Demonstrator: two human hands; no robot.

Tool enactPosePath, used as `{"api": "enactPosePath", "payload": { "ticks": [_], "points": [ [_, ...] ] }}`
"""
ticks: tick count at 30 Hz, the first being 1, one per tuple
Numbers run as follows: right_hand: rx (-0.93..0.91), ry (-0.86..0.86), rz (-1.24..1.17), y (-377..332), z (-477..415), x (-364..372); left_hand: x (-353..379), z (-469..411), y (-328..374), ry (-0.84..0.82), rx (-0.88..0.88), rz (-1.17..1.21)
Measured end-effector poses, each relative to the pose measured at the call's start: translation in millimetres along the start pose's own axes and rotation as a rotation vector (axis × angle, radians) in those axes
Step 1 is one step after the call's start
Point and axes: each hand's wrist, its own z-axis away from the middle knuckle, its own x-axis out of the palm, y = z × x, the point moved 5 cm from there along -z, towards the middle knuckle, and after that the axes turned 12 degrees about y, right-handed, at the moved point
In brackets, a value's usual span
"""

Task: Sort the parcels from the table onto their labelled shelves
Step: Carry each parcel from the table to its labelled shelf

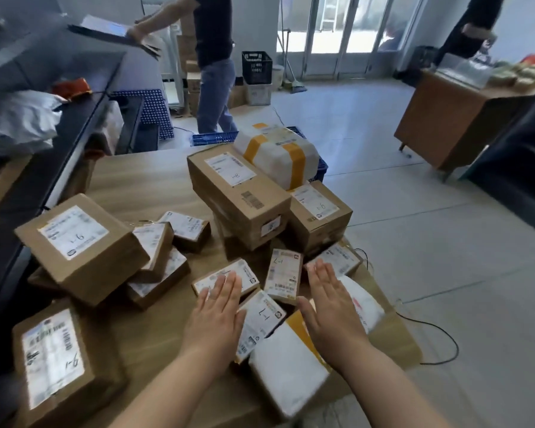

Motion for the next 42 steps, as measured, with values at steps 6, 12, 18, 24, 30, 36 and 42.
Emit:
{"api": "enactPosePath", "payload": {
  "ticks": [6, 12, 18, 24, 30, 36, 42],
  "points": [
    [-0.059, -0.024, -0.008, 43, -33, -8, 2, -20, 31, 0.016, -0.083, -0.018],
    [-0.064, -0.076, 0.03, 107, -56, -8, 19, -27, 62, 0.008, -0.187, -0.018],
    [-0.127, -0.147, 0.077, 141, -76, 5, 34, -20, 78, 0.009, -0.294, -0.051],
    [-0.231, -0.222, 0.048, 127, -91, 12, 38, -2, 80, -0.01, -0.434, -0.037],
    [-0.302, -0.261, -0.042, 96, -106, 22, 25, 19, 49, 0.04, -0.603, -0.061],
    [-0.439, -0.267, -0.085, 45, -117, 24, 3, 36, 17, 0.121, -0.723, -0.058],
    [-0.604, -0.276, -0.14, -32, -111, 33, -24, 47, -29, 0.164, -0.781, -0.114]
  ]
}}
